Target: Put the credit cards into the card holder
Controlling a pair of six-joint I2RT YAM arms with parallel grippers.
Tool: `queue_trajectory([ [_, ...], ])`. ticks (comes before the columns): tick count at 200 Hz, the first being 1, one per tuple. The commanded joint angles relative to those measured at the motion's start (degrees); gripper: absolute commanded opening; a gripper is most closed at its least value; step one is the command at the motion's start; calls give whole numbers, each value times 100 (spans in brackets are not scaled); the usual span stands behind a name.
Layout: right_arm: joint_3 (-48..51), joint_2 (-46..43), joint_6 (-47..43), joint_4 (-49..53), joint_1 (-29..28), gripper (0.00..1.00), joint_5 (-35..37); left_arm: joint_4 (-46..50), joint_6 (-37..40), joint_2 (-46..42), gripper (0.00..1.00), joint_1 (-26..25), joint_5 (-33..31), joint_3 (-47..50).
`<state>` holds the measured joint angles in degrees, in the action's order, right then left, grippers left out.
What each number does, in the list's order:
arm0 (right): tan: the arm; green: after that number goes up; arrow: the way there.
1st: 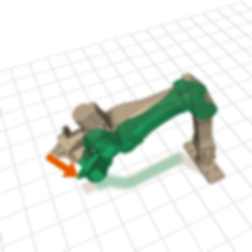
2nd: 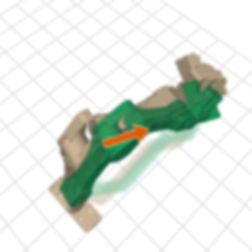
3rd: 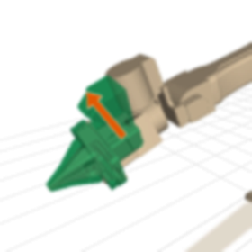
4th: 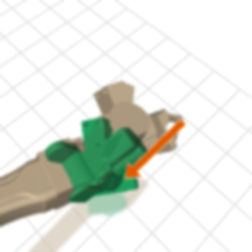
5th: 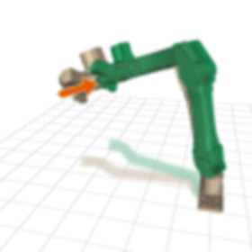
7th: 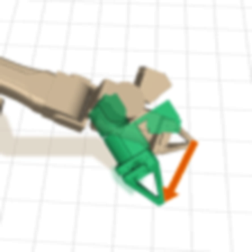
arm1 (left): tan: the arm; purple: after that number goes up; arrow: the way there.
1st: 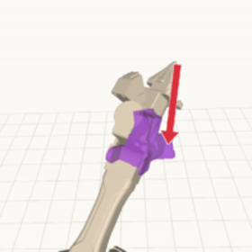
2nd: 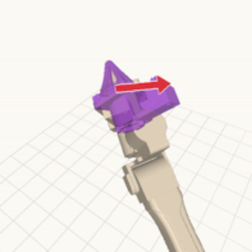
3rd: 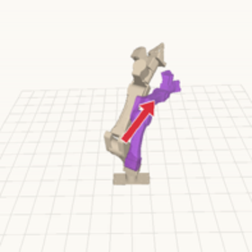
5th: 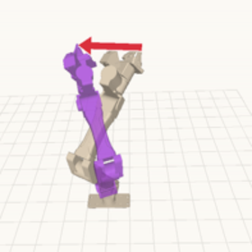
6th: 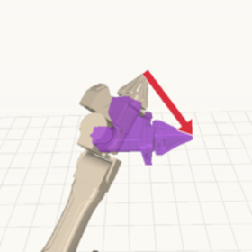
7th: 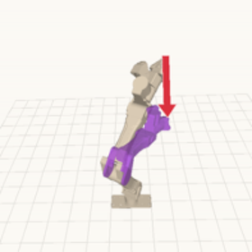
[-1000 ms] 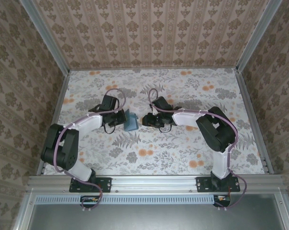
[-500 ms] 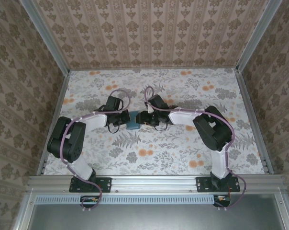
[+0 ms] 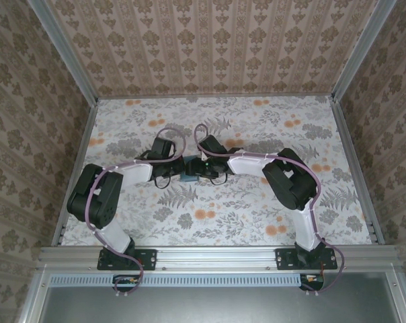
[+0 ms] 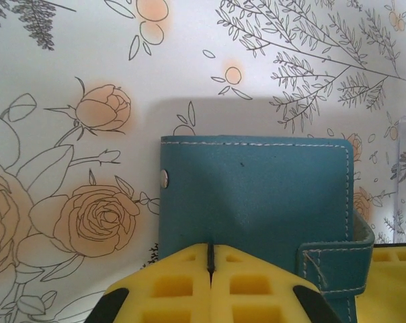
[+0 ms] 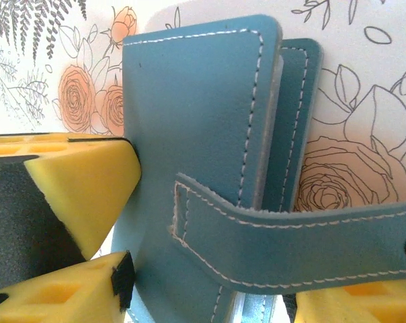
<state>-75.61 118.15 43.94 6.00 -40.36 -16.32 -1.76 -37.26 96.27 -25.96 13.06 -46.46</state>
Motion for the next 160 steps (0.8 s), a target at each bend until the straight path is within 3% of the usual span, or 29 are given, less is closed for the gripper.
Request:
queue_trajectory([
  [1, 124, 383, 492, -538, -69, 64, -197, 357, -138, 243, 3, -163, 66, 354],
  [75, 473, 486, 1383, -2673, -86, 56, -952, 196, -244, 203, 0, -167, 31, 688],
  [107, 509, 488, 1493, -3015, -60, 45, -1008, 222, -252, 91, 0, -163, -19, 731],
  [135, 504, 560, 1524, -3209, -60, 28, -1079, 236, -258, 17, 0, -156, -32, 726],
  [160, 521, 353, 1076, -2663, -55, 16, -777, 349, -248, -149, 1, -139, -70, 709],
])
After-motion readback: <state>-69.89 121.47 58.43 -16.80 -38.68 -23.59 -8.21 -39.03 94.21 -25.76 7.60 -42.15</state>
